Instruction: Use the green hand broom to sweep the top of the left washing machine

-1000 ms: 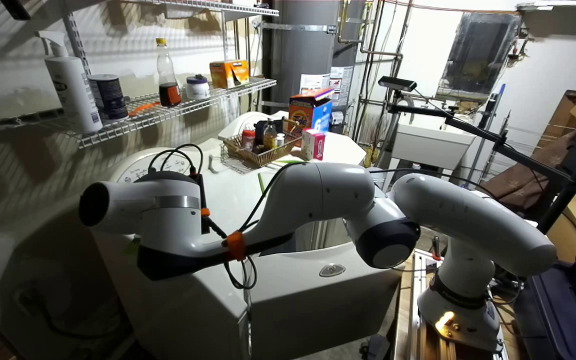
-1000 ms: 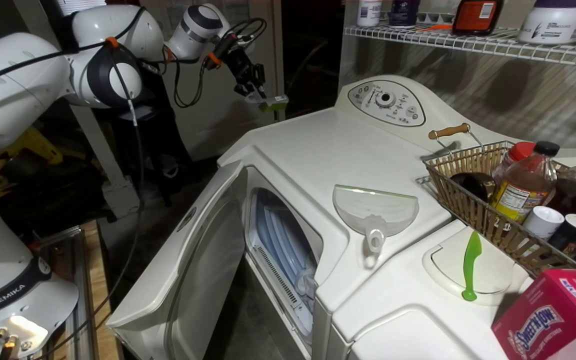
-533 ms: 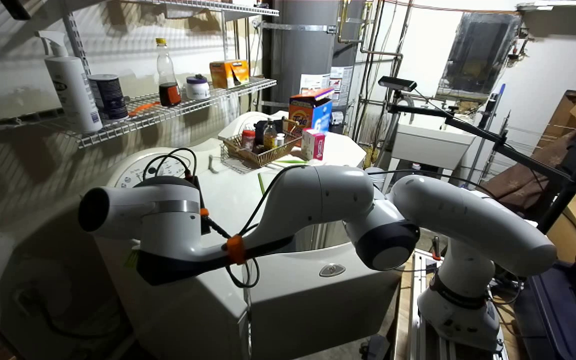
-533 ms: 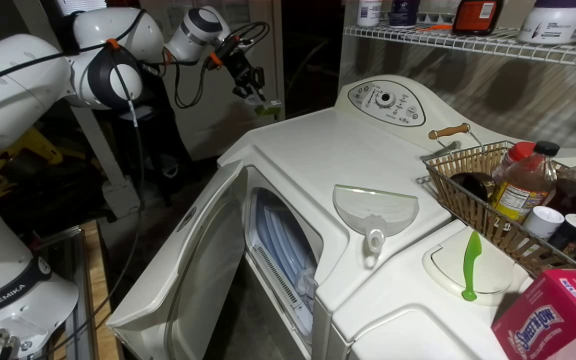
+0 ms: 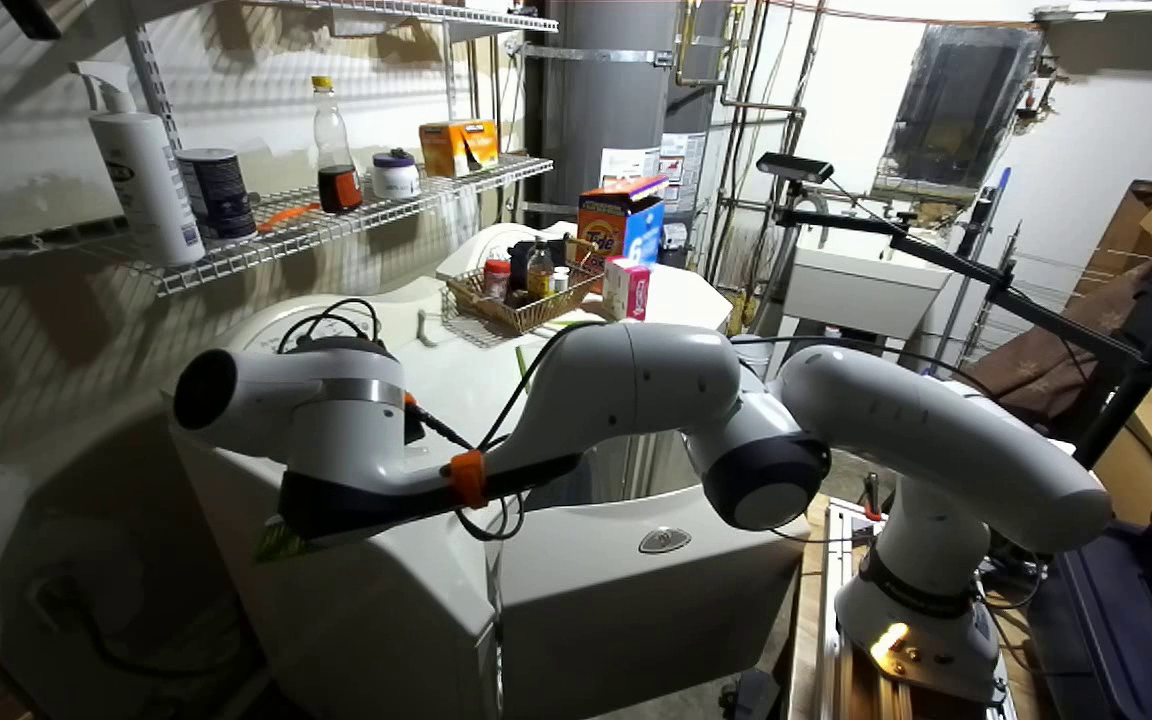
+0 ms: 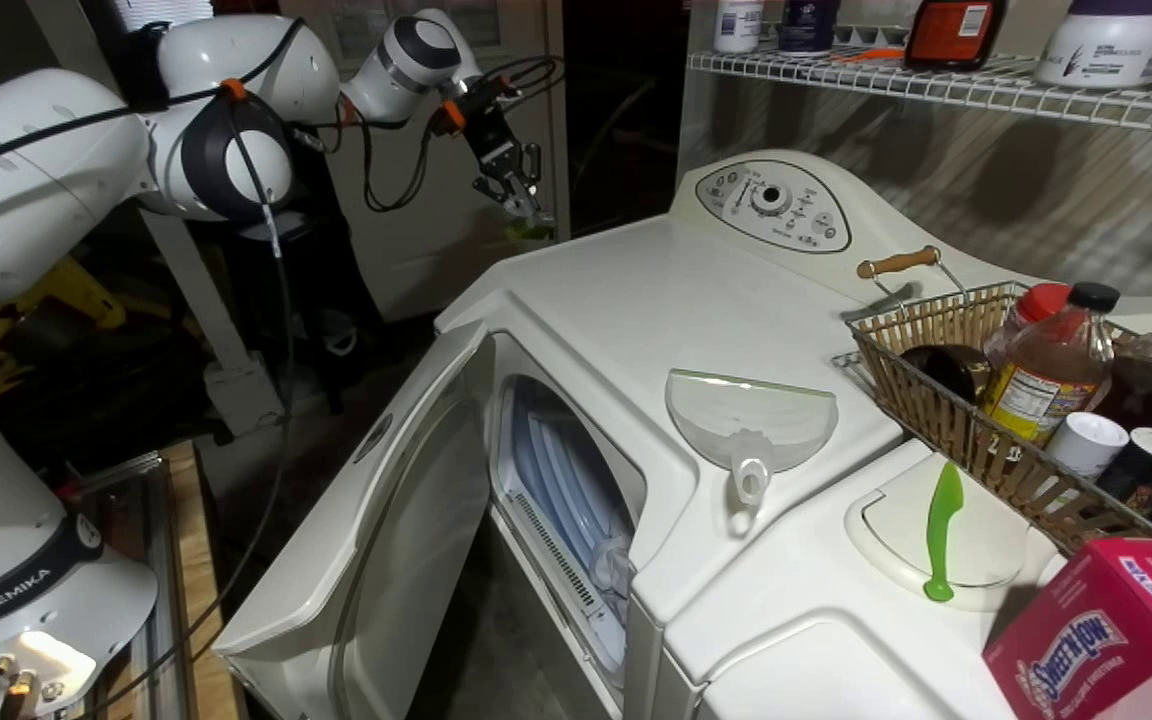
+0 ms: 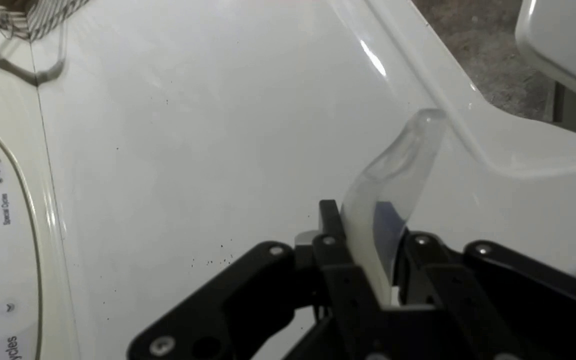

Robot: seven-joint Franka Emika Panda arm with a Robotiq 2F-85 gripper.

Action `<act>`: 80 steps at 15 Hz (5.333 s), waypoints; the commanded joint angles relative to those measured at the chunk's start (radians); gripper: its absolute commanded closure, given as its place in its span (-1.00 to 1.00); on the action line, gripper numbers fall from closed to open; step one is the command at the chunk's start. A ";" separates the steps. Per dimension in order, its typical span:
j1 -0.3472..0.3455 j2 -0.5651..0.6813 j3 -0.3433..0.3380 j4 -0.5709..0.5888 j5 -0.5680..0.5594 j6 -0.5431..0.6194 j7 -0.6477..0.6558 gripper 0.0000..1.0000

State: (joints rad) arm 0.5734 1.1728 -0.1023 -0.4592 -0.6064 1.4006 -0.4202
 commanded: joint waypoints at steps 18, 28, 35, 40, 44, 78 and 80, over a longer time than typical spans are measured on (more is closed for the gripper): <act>-0.129 0.022 -0.030 0.020 0.133 0.036 -0.519 0.89; -0.123 0.075 -0.098 0.026 0.111 0.062 -0.304 0.89; -0.119 0.130 -0.129 0.024 0.093 0.067 -0.098 0.89; -0.099 0.134 -0.164 0.008 0.061 -0.041 -0.007 0.89; -0.055 0.118 -0.186 -0.002 0.019 -0.220 0.017 0.89; 0.057 0.159 -0.136 0.042 -0.080 -0.469 0.383 0.89; 0.059 0.166 -0.123 0.043 -0.084 -0.434 0.346 0.89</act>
State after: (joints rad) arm 0.6411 1.3146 -0.2489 -0.4598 -0.6907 0.9442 -0.0476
